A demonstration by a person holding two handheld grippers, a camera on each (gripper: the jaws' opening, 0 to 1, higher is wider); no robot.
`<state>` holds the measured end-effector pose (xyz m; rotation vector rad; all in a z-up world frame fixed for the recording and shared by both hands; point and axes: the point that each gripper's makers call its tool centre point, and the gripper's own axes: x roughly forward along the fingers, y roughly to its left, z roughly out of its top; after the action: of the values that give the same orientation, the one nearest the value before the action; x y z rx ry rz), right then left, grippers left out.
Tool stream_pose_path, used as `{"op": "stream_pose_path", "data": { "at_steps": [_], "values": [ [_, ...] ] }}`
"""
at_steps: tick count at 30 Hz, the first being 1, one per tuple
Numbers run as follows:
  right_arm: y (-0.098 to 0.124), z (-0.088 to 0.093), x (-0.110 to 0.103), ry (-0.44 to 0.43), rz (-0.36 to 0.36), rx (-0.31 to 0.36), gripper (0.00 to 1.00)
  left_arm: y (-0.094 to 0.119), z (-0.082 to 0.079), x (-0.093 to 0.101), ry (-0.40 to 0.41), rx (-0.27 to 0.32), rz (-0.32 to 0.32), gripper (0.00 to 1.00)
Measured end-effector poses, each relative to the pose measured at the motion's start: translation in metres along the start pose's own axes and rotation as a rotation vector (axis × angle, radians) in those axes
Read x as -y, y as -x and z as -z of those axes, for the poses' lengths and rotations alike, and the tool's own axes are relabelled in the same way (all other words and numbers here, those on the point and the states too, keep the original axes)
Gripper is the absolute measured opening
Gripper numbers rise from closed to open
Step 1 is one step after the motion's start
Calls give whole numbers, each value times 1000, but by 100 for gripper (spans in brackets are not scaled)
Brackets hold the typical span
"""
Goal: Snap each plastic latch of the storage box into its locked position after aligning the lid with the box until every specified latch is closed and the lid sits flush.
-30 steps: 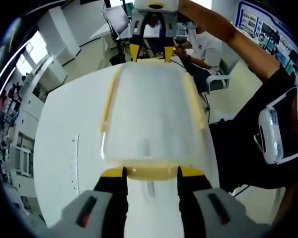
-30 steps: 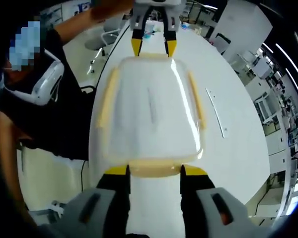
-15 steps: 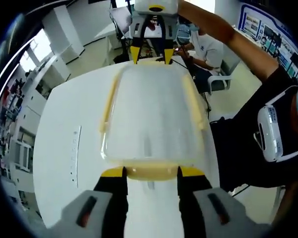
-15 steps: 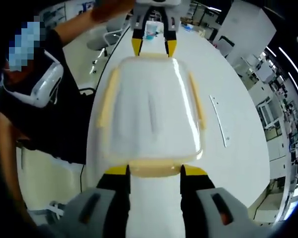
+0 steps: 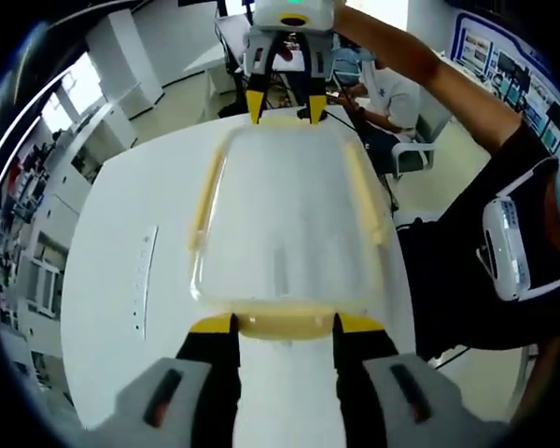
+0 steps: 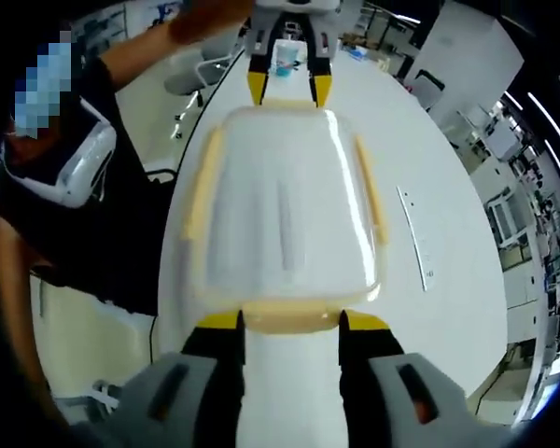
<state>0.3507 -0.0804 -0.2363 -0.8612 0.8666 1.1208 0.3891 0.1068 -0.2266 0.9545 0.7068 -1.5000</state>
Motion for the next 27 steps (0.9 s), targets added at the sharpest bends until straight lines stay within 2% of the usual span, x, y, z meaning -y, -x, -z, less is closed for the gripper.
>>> {"op": "stream_pose_path", "data": {
  "at_steps": [12,19,27],
  "values": [
    [-15,-17,5,31,-34,9,36,5,23,4,40,-7,-9,35],
    [-13,-25,3,42,-46,18,36,14,27,6,52,6,-6,35],
    [-14,-31,-3,45,-52,-5,36,15,33,10,53,-2,-5,35]
  ]
}}
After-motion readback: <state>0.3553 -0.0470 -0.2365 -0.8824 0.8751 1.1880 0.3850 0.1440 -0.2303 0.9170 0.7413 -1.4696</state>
